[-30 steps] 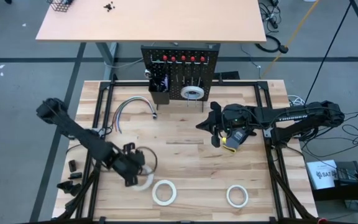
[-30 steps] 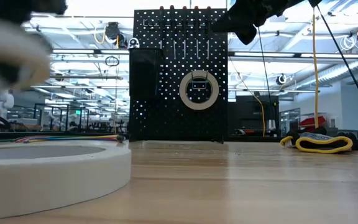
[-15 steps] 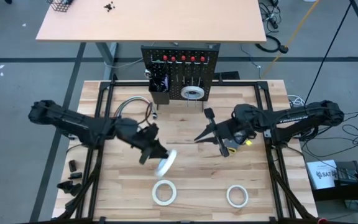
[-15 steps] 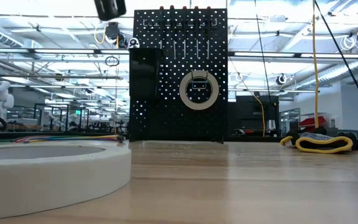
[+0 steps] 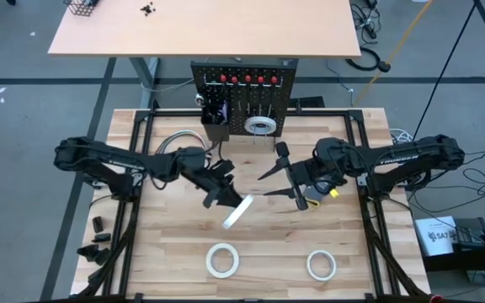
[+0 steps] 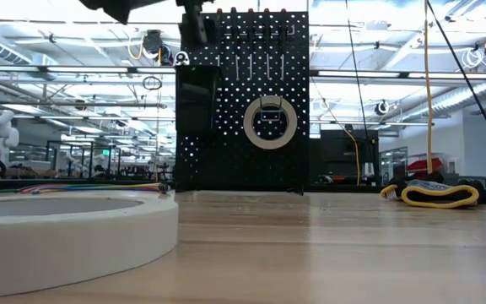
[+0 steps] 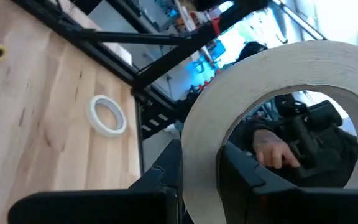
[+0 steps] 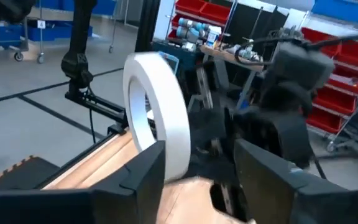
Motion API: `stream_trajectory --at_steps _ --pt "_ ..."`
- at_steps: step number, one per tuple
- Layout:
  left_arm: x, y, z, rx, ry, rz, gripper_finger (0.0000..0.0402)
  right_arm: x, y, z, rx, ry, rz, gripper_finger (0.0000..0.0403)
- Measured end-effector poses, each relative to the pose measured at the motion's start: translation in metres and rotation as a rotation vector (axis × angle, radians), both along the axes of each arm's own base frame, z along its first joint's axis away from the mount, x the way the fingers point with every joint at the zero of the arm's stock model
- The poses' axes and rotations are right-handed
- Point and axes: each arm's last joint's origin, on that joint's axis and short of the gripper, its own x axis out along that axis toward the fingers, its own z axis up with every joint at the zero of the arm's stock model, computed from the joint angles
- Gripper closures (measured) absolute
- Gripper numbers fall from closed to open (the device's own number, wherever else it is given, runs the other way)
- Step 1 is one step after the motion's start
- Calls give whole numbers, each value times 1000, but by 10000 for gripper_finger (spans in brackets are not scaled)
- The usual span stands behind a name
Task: Hang tools onto peg board
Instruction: Hang the white tape on the peg board
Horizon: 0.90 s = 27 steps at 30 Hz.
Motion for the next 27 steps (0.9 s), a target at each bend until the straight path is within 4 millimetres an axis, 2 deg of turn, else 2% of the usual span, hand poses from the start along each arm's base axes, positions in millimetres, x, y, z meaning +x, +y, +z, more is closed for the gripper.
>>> stream_trajectory --at_steps 7,13,22,27 --pt "18 14 9 17 -43 -68 345 0 2 -1 89 38 9 191" --pt "31 25 6 -1 -29 -146 345 -1 6 -1 104 50 96 197" --pt "43 32 3 -21 -8 -179 345 1 7 -3 104 60 132 202" --pt "60 33 -2 -42 13 -232 345 9 9 -9 113 66 175 202"
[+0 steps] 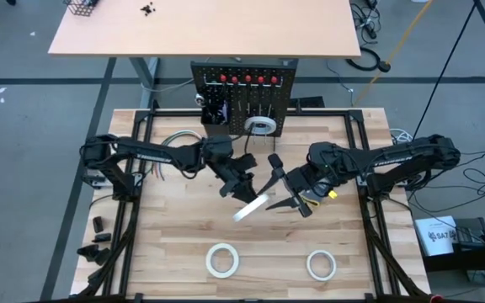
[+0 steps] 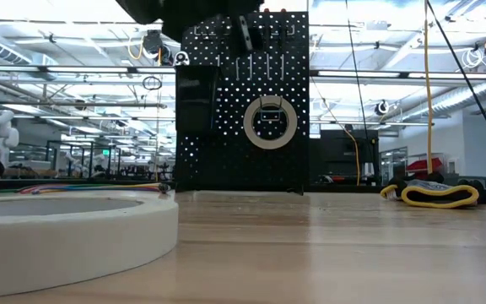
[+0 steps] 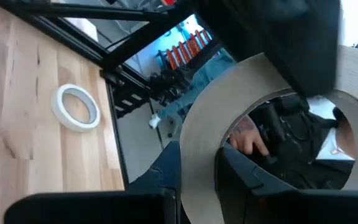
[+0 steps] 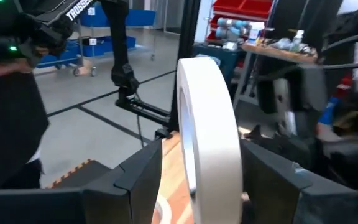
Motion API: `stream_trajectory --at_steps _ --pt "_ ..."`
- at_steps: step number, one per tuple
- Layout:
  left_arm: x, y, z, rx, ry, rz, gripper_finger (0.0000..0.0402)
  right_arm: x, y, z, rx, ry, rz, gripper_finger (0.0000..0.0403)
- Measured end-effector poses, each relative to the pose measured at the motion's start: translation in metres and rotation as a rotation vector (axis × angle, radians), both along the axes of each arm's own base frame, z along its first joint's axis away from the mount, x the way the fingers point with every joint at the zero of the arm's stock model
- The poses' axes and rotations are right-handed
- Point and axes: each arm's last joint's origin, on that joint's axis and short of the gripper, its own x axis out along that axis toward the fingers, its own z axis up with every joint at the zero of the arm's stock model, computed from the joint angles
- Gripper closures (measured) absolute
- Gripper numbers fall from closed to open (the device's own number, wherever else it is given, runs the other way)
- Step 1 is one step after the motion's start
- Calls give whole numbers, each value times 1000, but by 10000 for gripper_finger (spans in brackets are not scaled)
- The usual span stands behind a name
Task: Hang tools onto peg board
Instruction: Hang the white tape on the peg board
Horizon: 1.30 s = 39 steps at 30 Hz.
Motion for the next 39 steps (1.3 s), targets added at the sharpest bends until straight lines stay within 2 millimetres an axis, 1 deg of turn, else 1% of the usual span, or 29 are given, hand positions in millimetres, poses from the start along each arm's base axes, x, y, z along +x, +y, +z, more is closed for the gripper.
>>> stream_trajectory --at_steps 2,6,8,11,14,17,20,21,24,29,33,35,39 --pt "6 1 -3 -3 10 -16 345 3 1 -2 22 9 16 202" --pt "15 7 0 -12 -8 -75 345 7 1 -8 57 58 13 202" --pt "17 10 1 -19 -10 -117 345 9 0 -10 56 60 9 203" --pt "17 14 2 -22 -15 -137 345 10 -5 -10 76 69 -12 213" --pt "16 20 2 -27 -17 -161 345 10 -9 -10 113 89 -31 239" --pt "15 26 2 -29 -18 -160 345 10 -12 -10 128 96 -59 280" --pt "14 30 2 -31 -18 -170 345 11 -13 -10 95 82 -82 328" --pt "14 30 3 -30 -21 -174 345 11 -13 -10 79 73 -84 332" --pt "13 30 3 -17 -40 -184 333 11 -13 -10 45 58 -84 332" --pt "14 26 2 0 -63 -200 284 11 -15 -10 38 55 -75 332" --pt "12 30 2 17 -92 -230 251 9 -14 -10 45 57 15 332" --pt "10 35 3 19 -104 -248 242 9 -13 -10 71 75 52 332" --pt "6 44 3 26 -114 -230 238 7 -12 -14 129 143 109 332"
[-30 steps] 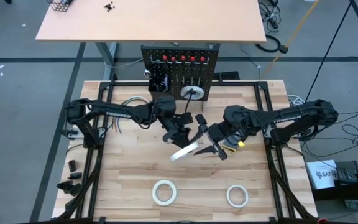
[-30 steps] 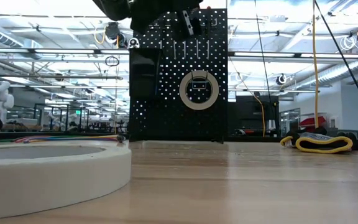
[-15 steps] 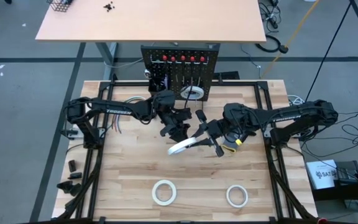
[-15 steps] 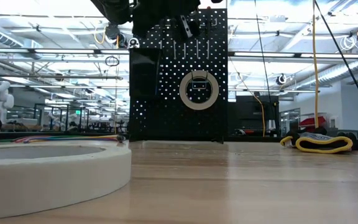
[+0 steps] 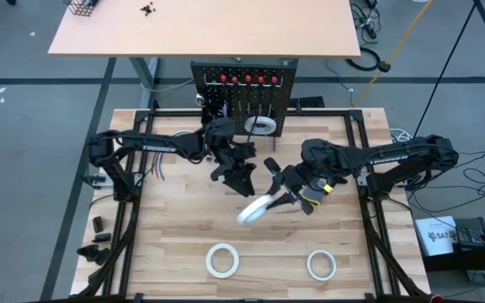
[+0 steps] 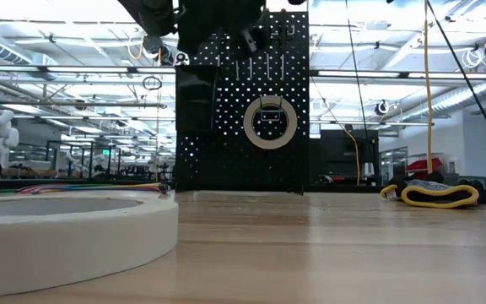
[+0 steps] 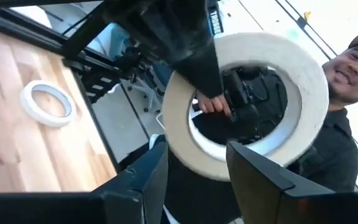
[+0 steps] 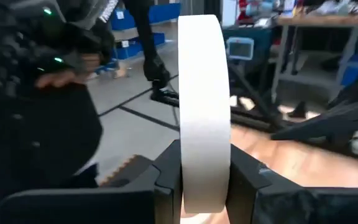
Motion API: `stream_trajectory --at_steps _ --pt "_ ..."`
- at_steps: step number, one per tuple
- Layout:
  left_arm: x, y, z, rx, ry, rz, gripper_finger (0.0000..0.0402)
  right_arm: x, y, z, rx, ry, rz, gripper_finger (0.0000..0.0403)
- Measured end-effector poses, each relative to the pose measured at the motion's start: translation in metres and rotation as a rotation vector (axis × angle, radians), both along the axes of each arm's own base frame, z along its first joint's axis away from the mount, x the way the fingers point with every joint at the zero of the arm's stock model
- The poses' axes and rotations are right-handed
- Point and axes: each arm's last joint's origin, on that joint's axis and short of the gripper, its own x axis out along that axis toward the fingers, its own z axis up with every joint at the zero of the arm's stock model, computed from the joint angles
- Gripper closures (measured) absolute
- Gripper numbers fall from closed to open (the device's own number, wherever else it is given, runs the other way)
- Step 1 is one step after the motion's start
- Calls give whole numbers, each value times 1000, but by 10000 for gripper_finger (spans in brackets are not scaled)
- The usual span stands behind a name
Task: Hang tools onto peg board
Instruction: Hang the white tape on the peg board
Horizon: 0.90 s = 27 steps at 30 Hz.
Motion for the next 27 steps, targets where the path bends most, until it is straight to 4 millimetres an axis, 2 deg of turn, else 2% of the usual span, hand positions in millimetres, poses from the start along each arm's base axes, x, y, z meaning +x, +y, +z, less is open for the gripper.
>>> stream_trajectory --at_steps 4,8,11,15,20,27 --pt "-13 10 -6 7 9 49 237 -2 -5 -10 41 158 -86 332" --pt "-43 16 -10 40 11 229 237 -11 -23 -26 27 367 -191 332" --pt "-68 16 -16 76 15 374 236 -18 -43 -31 4 427 -246 332" --pt "-92 11 -26 136 28 600 236 -23 -81 -33 20 424 -397 332" --pt "-99 -2 -26 172 5 709 236 -25 -119 -40 27 428 -607 332" --pt "-97 -14 -21 174 -39 714 236 -25 -150 -62 7 495 -673 332"
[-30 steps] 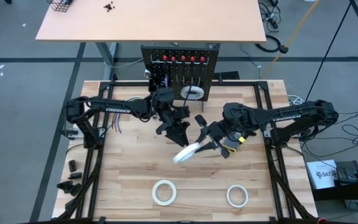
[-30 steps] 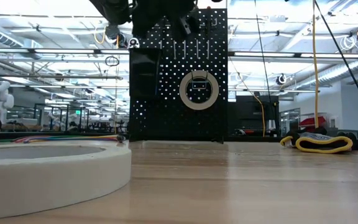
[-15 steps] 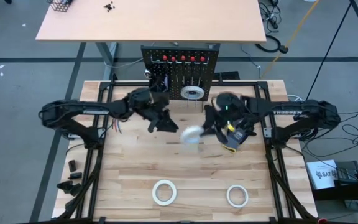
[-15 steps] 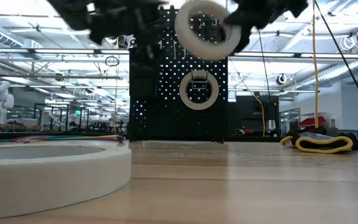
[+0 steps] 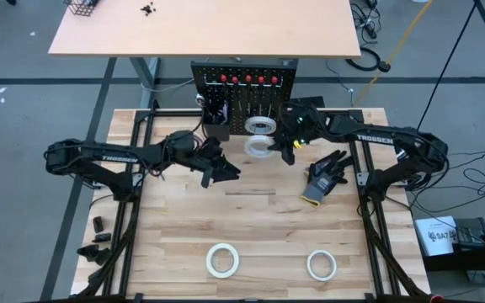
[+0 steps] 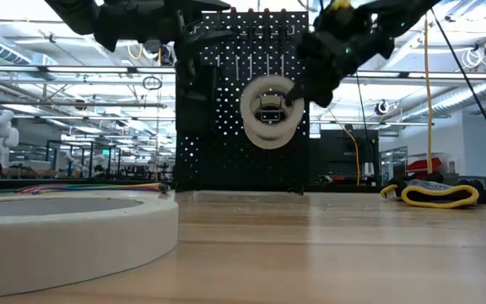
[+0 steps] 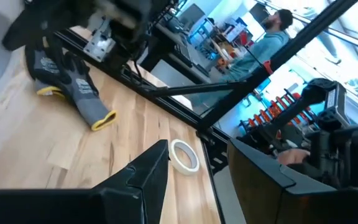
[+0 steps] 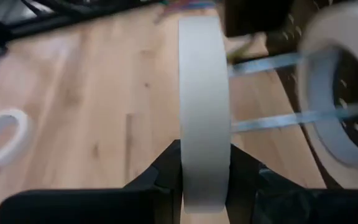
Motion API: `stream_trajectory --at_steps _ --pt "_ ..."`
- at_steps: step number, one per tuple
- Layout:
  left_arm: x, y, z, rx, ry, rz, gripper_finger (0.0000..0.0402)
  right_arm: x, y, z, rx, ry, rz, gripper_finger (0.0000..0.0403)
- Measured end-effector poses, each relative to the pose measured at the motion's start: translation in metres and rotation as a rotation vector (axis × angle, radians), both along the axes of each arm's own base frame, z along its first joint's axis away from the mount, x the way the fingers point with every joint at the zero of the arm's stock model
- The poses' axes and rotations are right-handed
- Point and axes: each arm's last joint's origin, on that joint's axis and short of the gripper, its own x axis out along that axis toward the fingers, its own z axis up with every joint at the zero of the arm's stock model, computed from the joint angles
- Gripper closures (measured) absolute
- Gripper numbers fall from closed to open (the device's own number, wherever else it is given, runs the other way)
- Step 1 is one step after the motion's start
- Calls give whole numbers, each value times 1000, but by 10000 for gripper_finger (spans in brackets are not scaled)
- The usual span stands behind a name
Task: Hang tools onto peg board
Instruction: Hang the white tape on the peg board
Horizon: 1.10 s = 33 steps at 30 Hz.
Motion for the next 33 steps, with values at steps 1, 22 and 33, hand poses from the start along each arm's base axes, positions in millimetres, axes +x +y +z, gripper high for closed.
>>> stream_trajectory --at_steps 1,22,33 --pt "0 -1 0 1 -1 3 236 0 -3 -4 -2 15 -4 332" --pt "2 -10 1 0 -6 3 236 -1 -24 -12 -47 49 -180 224" --pt "2 -10 1 4 -8 0 236 -10 -19 -4 -21 63 -198 134"
